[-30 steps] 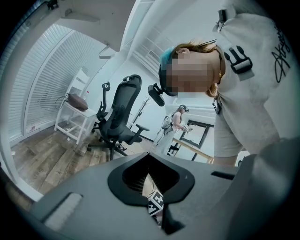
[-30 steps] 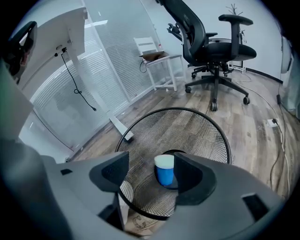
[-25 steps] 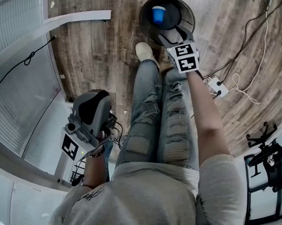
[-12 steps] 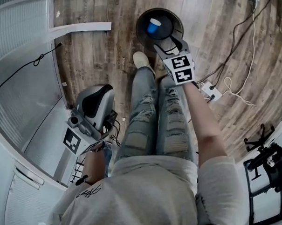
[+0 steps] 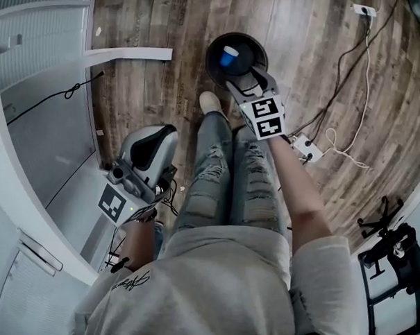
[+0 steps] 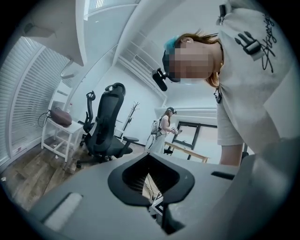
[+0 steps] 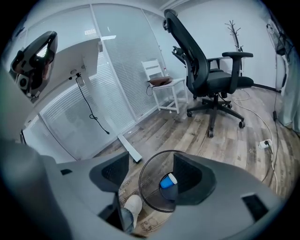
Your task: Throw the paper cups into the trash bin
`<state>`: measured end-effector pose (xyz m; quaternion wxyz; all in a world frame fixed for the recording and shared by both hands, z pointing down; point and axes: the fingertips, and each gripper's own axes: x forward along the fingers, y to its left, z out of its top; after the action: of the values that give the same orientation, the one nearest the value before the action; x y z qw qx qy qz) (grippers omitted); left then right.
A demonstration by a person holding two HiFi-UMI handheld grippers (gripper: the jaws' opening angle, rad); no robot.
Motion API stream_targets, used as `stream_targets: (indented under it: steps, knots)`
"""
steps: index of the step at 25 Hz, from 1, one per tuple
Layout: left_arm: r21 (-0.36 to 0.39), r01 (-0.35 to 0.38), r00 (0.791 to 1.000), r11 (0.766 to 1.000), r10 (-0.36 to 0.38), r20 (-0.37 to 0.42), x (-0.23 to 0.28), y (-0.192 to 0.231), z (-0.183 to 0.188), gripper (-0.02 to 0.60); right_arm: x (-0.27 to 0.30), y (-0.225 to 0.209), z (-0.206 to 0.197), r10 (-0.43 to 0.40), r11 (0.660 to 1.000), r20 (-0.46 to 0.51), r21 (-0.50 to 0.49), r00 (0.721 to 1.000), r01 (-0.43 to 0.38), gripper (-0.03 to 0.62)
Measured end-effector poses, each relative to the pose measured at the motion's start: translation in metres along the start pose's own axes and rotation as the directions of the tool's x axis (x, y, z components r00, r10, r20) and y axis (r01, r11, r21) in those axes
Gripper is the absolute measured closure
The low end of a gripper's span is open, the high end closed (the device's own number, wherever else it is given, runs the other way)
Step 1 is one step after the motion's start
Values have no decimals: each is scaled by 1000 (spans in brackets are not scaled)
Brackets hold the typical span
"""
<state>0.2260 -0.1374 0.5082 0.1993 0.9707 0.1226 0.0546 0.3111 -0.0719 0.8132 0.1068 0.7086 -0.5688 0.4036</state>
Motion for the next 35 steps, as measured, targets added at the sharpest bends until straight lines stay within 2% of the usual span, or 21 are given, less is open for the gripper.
stream_targets:
  steps: [13,22,35]
  knots:
    - [47,20,1000,999,-21,20,0,-32,39,578,-52,28,37,8,1000,34,-26,999,-7,312]
    - [86,46,999,995,-47,9,-2,-56,53,578,-97,51,63,-9,1000,90,-20,996,11,312]
    - [163,75,996,984,-81,26,1,-87,95,578,-160,60,119,-30,998,181,-54,983,40,313]
